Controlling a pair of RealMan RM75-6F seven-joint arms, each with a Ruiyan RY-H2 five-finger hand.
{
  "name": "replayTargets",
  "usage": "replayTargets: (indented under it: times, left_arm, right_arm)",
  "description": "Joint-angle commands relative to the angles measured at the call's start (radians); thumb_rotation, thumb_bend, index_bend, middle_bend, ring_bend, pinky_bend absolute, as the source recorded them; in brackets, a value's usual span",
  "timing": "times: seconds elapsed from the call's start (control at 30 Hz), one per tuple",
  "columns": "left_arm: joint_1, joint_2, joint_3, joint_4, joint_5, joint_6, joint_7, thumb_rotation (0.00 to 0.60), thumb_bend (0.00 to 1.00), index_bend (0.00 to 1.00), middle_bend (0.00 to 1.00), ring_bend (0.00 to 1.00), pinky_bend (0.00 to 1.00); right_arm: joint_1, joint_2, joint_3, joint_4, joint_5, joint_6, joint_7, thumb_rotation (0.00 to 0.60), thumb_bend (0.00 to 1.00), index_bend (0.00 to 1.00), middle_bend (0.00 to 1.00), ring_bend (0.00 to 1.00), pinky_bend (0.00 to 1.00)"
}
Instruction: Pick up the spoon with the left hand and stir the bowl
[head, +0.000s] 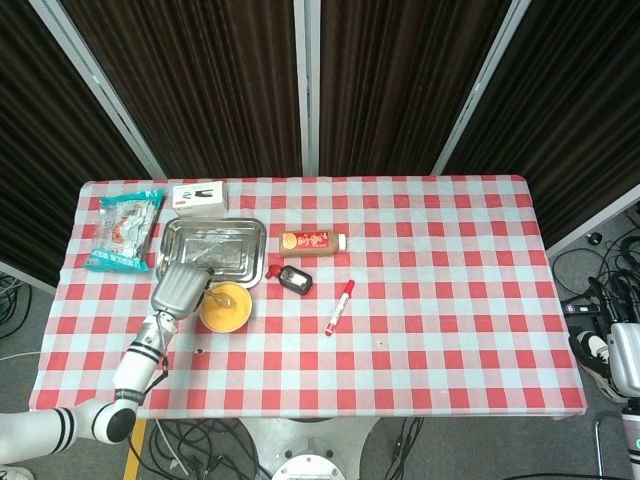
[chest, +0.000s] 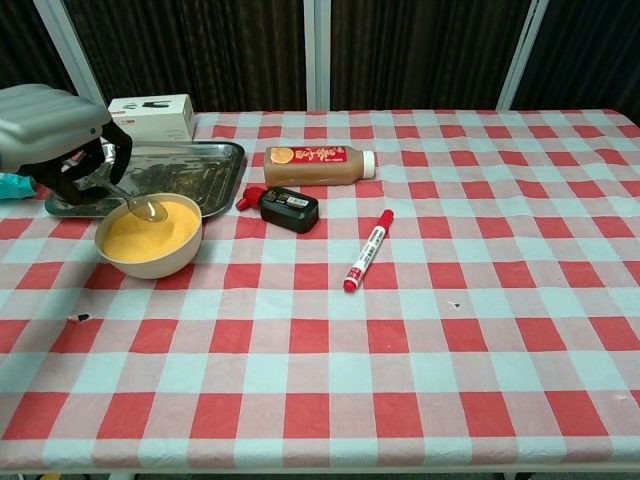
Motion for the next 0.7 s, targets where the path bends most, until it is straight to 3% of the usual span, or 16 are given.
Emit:
replayTargets:
  times: [0.03,0.33,0.7]
  left_arm:
    - [-0.004,-0.019,0.038,0.048,0.080,0.040,0.077,0.600,0.42,0.65,0.92,0.95,1.00]
    - [0.002,-0.074,0.081,0.159,0.221,0.111,0.235,0.600,0.42,0.68,0.93,0.95,1.00]
    - [0.022,-0.105,0.099,0.258,0.316,0.128,0.288,0.600,0.42,0.68,0.94,0.96,1.00]
  right_arm:
    - [-0.003,0.001,-0.001,0.000,-0.002,0.005,0.002,0.600,0.20,0.06,0.22,0.02,0.06]
    - [-0.007,0.005,-0.002,-0.013,-0.007,0.013,-0.007,0.600,0.20,0.06,0.22,0.02,0.06]
    - [-0.006,0.008,0.000,-0.024,-0.001,0.008,-0.019,0.600,0.20,0.06,0.22,0.02,0.06]
